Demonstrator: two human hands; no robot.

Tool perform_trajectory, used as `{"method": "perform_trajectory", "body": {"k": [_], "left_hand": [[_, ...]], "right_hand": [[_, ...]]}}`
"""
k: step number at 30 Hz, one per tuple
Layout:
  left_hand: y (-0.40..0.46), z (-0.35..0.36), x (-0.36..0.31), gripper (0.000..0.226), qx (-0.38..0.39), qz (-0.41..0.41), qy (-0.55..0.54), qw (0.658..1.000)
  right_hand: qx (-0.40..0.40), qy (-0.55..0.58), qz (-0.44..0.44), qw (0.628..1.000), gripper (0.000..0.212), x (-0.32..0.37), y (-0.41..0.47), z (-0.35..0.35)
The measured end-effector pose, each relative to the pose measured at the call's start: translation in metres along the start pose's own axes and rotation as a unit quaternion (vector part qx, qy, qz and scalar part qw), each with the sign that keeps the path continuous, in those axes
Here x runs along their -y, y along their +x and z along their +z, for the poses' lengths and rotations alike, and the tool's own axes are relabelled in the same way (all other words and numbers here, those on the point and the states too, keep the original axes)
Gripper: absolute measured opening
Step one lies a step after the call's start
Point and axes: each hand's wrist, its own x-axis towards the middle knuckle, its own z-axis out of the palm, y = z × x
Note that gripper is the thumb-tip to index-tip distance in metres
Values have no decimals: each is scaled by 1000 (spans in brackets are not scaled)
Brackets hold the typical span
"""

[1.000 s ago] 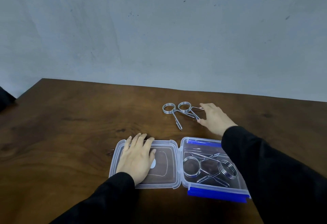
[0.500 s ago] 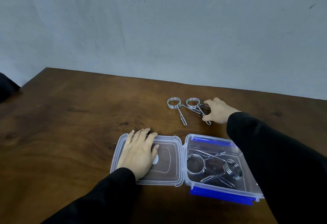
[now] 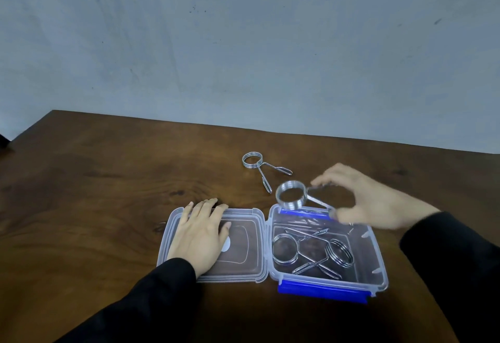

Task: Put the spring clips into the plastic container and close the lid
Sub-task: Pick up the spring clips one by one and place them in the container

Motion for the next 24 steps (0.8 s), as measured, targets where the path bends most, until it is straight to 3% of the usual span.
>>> {"method": "perform_trajectory", "body": {"k": [3,9,13,15,19,21,24], "left_hand": [[0,0,0,38,0,2,5,1000],[0,-1,-1,38,0,1,6,1000],[0,-1,0,38,2,0,8,1000],[0,0,0,38,-1,-2,3,1000],[0,0,0,39,-4,0,-5,1000],[0,1,1,40,-7,4,-5,1000],[0,2,2,42,-6,10,-3,1000]], "right_hand": [[57,-42,-12,997,52,0,-27,24],[67,-60,-11,996,54,-11,-34,62],[114,-126,16,985,67,-5,-31,59],[61,-117,13,991,63,4,-28,49],[-136,-47,16,989,40,21,1,38],[-149,-40,30,988,35,24,31,43],[-119,-34,46,991,45,29,77,52]]}}
